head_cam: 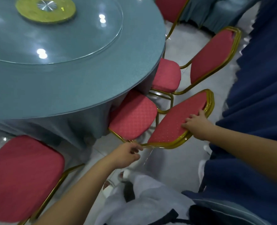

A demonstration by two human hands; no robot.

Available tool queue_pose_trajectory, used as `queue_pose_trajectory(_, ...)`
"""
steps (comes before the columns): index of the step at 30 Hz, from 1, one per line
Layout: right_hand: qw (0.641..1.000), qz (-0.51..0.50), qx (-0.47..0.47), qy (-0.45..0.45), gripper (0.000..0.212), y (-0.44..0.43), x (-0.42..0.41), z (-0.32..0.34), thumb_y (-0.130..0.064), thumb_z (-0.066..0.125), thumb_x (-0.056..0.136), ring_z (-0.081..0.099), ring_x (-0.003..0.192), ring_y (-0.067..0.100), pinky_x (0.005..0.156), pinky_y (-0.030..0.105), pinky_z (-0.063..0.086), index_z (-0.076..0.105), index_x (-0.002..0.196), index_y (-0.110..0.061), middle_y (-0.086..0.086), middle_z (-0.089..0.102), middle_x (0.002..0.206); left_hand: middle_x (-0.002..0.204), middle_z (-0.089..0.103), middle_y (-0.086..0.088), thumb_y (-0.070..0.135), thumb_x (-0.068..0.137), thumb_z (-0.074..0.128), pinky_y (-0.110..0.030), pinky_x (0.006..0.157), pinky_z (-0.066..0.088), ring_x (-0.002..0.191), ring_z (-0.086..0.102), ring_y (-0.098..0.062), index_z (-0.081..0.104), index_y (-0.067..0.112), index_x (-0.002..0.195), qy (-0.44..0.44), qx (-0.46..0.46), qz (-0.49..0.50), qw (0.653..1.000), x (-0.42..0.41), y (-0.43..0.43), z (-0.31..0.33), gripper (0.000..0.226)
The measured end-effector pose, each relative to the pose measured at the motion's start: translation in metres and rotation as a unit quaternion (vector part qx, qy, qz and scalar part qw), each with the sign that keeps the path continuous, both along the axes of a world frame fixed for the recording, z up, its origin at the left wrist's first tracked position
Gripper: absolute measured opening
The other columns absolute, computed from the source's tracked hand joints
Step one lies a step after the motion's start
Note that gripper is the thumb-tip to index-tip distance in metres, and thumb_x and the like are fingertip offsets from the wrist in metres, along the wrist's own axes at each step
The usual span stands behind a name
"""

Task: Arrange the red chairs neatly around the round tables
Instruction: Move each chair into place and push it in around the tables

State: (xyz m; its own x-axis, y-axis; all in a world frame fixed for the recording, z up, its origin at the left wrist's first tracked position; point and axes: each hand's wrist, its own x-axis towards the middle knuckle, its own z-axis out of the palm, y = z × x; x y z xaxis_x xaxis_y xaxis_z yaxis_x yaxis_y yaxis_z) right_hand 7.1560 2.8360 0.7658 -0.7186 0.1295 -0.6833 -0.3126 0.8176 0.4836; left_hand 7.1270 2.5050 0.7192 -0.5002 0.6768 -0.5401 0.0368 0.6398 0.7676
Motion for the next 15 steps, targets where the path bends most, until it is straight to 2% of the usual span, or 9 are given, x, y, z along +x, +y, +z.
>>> queue_pose_trajectory(3, 0.999, -0.029, -0.014, -0.003, 0.053, -0.011, 0.007, 0.006, -0.023, 0.061, 0.094, 0.043, 0.138, 0.029, 0.113, 0.068, 0.021, 0.047, 0.143, -0.036, -0.001, 0.052, 0.145, 0.109, 0.066, 0.004, 0.014, 0.094, 0.063, -0.003, 0.063, 0.044, 0.079, 0.062, -0.001, 0.065, 0.019, 0.125, 0.008, 0.005, -0.017, 1.000, -0.002, -0.013, 0.005, 0.032)
queue_pose_trajectory(5, 0.998, -0.040, -0.040, 0.015, 0.053, -0.020, 0.021, 0.002, -0.024, 0.060, 0.094, 0.042, 0.140, 0.027, 0.115, 0.066, 0.019, 0.047, 0.144, -0.038, -0.004, 0.052, 0.146, 0.109, 0.067, 0.005, 0.014, 0.093, 0.063, -0.004, 0.069, 0.044, 0.086, 0.063, -0.003, 0.065, 0.020, 0.125, 0.021, -0.002, -0.022, 1.000, -0.005, -0.022, 0.009, 0.032)
queue_pose_trajectory(8, 0.995, -0.065, -0.064, 0.028, 0.051, -0.035, 0.041, -0.001, -0.025, 0.061, 0.094, 0.042, 0.139, 0.025, 0.115, 0.064, 0.018, 0.050, 0.141, -0.040, -0.007, 0.054, 0.145, 0.116, 0.067, 0.002, 0.019, 0.093, 0.065, -0.017, 0.084, 0.045, 0.101, 0.063, -0.010, 0.066, 0.019, 0.126, 0.037, -0.019, -0.023, 0.999, -0.009, -0.032, 0.012, 0.033)
queue_pose_trajectory(12, 0.994, -0.079, -0.076, 0.016, 0.049, -0.047, 0.071, -0.001, -0.025, 0.059, 0.095, 0.042, 0.140, 0.024, 0.115, 0.063, 0.018, 0.050, 0.140, -0.041, -0.008, 0.054, 0.145, 0.113, 0.066, 0.009, 0.025, 0.093, 0.067, -0.011, 0.077, 0.043, 0.100, 0.062, -0.007, 0.067, 0.023, 0.124, 0.034, -0.040, -0.053, 0.997, -0.016, -0.050, 0.012, 0.031)
queue_pose_trajectory(15, 0.994, -0.074, -0.074, -0.019, 0.046, -0.051, 0.078, 0.009, -0.023, 0.057, 0.095, 0.047, 0.132, 0.023, 0.112, 0.059, 0.027, 0.052, 0.137, -0.040, -0.008, 0.056, 0.139, 0.116, 0.064, 0.009, 0.028, 0.093, 0.067, -0.021, 0.089, 0.046, 0.105, 0.062, -0.009, 0.065, 0.027, 0.126, 0.031, -0.063, -0.045, 0.997, -0.027, -0.062, 0.008, 0.034)
